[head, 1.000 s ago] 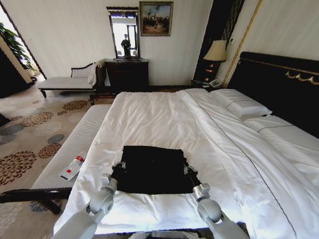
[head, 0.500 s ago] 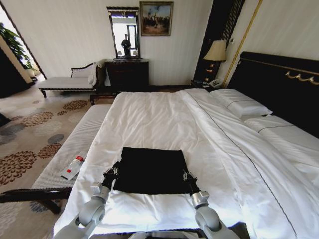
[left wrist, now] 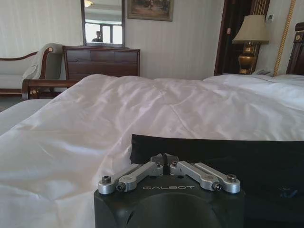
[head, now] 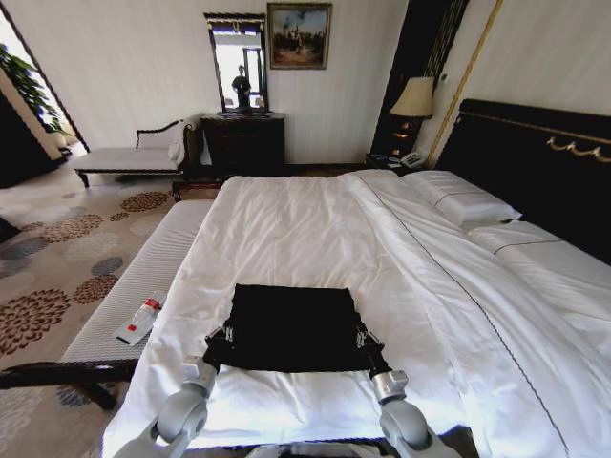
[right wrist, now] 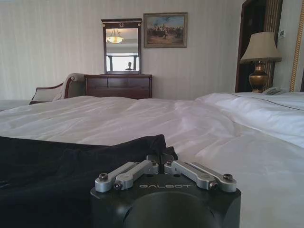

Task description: Fold the clothes on the bed.

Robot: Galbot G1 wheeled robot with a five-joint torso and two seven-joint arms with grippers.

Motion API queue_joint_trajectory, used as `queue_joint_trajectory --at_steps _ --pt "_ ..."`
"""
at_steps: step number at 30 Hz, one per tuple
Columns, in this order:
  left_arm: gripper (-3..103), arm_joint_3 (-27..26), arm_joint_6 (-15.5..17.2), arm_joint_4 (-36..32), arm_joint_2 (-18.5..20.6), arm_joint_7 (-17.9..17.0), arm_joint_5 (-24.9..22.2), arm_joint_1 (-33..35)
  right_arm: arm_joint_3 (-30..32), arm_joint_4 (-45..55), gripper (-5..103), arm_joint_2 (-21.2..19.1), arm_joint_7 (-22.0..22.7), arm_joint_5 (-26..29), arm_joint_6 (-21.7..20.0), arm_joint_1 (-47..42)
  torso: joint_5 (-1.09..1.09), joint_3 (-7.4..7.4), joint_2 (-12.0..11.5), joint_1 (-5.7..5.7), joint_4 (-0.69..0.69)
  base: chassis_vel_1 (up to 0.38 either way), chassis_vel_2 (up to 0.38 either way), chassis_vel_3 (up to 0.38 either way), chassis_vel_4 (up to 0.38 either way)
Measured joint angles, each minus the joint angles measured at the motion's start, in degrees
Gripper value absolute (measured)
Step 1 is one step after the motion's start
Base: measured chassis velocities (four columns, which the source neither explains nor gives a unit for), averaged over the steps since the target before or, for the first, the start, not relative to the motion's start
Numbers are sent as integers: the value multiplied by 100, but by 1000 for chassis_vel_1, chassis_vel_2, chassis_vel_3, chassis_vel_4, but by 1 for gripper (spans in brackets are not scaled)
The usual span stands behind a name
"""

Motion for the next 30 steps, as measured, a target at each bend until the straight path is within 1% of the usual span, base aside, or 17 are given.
queue_joint_trajectory --at_steps 12,17,23,30 --pt "1 44 -52 32 12 33 129 126 20 -285 0 -14 -133 -190 221 -52 0 0 0 0 0 0 0 0 0" --pt "1 34 -59 29 52 38 132 182 -30 -263 0 41 -144 -271 222 -79 0 0 0 0 0 0 0 0 0" --pt "1 -110 -89 3 69 69 133 297 -52 -245 0 110 -209 -351 222 -141 0 0 0 0 0 0 0 0 0" --pt "1 -141 -109 12 23 97 207 396 -22 -227 0 126 -220 -408 224 -224 0 0 0 0 0 0 0 0 0"
